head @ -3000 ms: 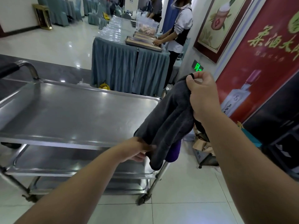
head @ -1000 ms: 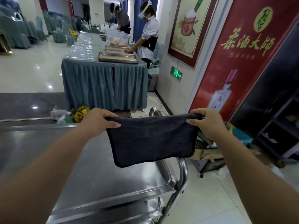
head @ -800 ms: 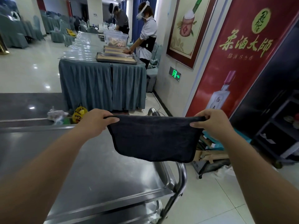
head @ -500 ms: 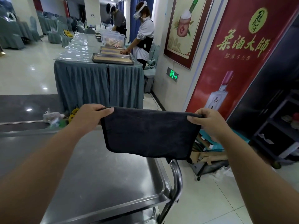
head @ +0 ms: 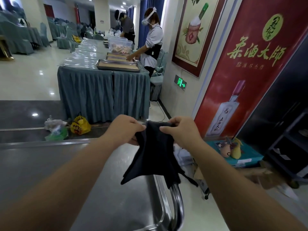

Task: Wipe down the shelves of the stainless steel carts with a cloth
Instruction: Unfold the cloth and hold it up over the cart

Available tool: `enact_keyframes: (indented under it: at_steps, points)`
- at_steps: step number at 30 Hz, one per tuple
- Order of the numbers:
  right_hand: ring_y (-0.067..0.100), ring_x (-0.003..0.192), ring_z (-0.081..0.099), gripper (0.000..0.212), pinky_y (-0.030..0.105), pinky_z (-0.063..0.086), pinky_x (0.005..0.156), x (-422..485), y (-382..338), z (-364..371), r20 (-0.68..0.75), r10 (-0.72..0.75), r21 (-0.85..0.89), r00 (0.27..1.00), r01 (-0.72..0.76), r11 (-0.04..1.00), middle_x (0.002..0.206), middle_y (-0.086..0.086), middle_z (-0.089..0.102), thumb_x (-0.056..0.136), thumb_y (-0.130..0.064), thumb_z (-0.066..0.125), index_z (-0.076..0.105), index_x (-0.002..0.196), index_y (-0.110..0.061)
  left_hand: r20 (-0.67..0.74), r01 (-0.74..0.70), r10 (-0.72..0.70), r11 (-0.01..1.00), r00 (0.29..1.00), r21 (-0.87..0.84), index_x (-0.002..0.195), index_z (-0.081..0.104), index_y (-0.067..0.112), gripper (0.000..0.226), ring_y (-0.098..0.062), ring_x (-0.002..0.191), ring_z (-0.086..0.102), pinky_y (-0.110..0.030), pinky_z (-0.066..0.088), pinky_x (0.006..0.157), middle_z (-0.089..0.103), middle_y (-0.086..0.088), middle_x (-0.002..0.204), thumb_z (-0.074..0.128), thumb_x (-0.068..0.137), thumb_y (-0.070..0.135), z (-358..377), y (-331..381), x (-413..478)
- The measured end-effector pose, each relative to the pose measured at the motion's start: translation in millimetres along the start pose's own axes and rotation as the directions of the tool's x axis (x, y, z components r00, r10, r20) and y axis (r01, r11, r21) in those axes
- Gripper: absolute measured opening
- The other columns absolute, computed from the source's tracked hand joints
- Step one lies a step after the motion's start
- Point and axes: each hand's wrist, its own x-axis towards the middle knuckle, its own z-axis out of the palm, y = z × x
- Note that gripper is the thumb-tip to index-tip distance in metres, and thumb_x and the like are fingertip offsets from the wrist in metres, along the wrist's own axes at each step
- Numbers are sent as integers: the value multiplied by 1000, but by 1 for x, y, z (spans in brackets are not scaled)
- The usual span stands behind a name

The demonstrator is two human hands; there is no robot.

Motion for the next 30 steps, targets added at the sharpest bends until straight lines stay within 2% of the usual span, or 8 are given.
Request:
enact_keyframes:
  at_steps: [4,8,12,16,19,21,25,30]
  points:
    - [26,83,69,22,50,57,75,2,-7,7,175,-32,187,984,-2,982,86,9,70,76,-5,73,66,81,-25,6,-36,36,998,999,-58,79,70,8,10,-18,60,69,-24,56,52,69,-12,74,62,86,10,18,20,2]
    - [15,85,66,32,32,56,76,-1,-4,8,195,-129,46,972,123,991,92,-2,67,69,-15,80,63,92,-29,51,35,-27,987,998,-160,85,67,6,13,-18,64,67,-29,57,63,69,-15,81,54,89,8,22,28,4]
    - [10,74,60,22,19,47,61,1,-3,6,56,-144,-71,988,147,987,82,-8,63,80,-7,67,62,93,-25,116,-124,128,992,985,-37,78,70,24,26,-17,74,60,-28,47,72,71,-11,88,55,87,5,18,18,2]
    - [16,70,61,28,32,52,61,5,-1,-2,41,-116,-61,992,119,991,77,-4,65,83,-2,52,62,86,-28,0,-300,306,936,952,184,99,62,42,32,-10,92,60,-23,49,80,64,13,97,61,86,13,3,-11,9]
    - [21,69,65,33,33,55,60,4,-1,-3,69,-111,107,991,103,989,74,-1,68,81,1,50,65,82,-29,20,-276,298,856,954,437,124,47,45,51,-10,111,37,-28,30,99,42,12,114,69,78,39,-3,-35,16]
    - [26,78,68,34,37,57,69,3,0,1,160,-116,189,980,85,978,82,5,71,82,4,52,66,85,-27,39,-253,263,863,964,438,119,51,46,47,-8,111,35,-27,29,97,44,15,114,69,76,44,-1,-44,19]
    - [20,79,69,33,34,57,69,1,1,2,300,-91,309,949,-6,951,85,6,70,84,10,50,66,90,-18,14,-293,315,865,949,408,75,58,33,13,-7,75,55,-25,37,60,60,12,76,69,76,41,2,-44,22]
    - [14,83,67,43,28,54,65,5,-1,-13,399,-41,234,916,-58,970,102,-2,66,72,-18,63,58,115,-17,18,-327,366,807,931,492,77,63,31,18,-2,73,56,-25,42,61,61,12,73,70,72,46,-4,-32,25]
